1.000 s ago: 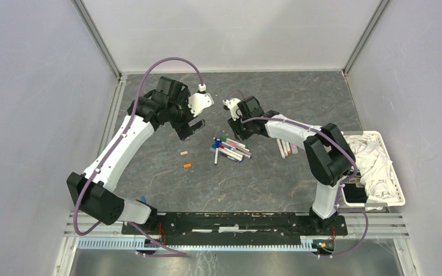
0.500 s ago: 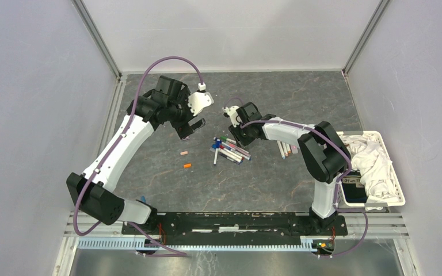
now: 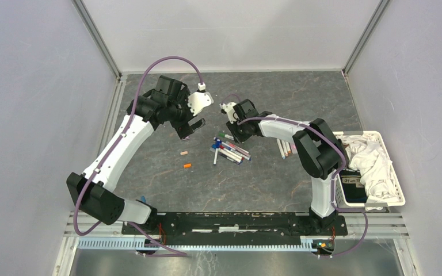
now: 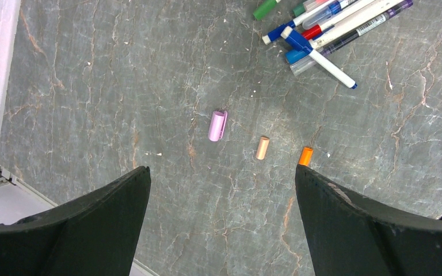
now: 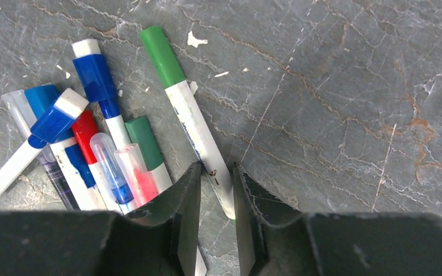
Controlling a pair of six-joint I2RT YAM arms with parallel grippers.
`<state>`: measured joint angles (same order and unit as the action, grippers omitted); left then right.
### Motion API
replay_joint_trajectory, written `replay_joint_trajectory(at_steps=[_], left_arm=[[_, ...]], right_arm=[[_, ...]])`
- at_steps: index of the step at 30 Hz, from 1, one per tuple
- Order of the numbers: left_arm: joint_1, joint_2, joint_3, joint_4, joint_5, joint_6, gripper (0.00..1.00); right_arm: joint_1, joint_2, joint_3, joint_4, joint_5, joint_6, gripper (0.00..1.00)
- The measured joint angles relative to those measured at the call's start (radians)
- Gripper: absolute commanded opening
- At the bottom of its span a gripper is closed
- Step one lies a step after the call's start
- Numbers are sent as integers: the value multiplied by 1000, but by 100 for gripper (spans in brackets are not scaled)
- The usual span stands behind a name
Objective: Open the pen caps
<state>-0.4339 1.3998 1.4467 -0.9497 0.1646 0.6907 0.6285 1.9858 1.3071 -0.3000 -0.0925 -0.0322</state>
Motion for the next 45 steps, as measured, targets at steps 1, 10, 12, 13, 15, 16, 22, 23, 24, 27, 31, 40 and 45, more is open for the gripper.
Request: replay_joint_trajectory(at_steps=[1,10,12,13,15,16,22,23,24,27,31,40,45], left_arm=[[0,0,0,0,1,0,100],[0,1,0,-15,23,0,100],[0,1,0,-20,37,1,100],[0,1,-2,-22,48,1,100],[0,1,-13,-22,72,2,100],[0,1,-19,-23,82,6,100],[1,-13,-89,-33,214,93,100],[1,-22,-101,-37,241,119,100],[1,-32,-109,-40,261,142,100],[0,-55,-121,-57,327,217,100],[-2,-48,-120,-79,388,307,92],[-79,-14,-134,-150,394,459,85],[-119,-8,-152,-169,386,494,73]], right_arm=[[0,2,2,2,2,0,27],[-11,-16,-37,61,14,21,0],[-17,-31,-61,77,3,34,0],[-21,-41,-70,75,-5,40,0],[-30,-63,-84,59,-27,48,0],[-32,-73,-87,50,-40,52,0],[-44,-192,-87,7,-208,69,0],[-44,-211,-87,2,-250,72,0],[-44,-232,-87,-2,-301,77,0],[-39,-285,-112,3,-446,93,0],[-19,-323,-170,9,-603,119,0],[18,-323,-206,30,-835,143,0],[24,-323,-206,32,-897,140,0]])
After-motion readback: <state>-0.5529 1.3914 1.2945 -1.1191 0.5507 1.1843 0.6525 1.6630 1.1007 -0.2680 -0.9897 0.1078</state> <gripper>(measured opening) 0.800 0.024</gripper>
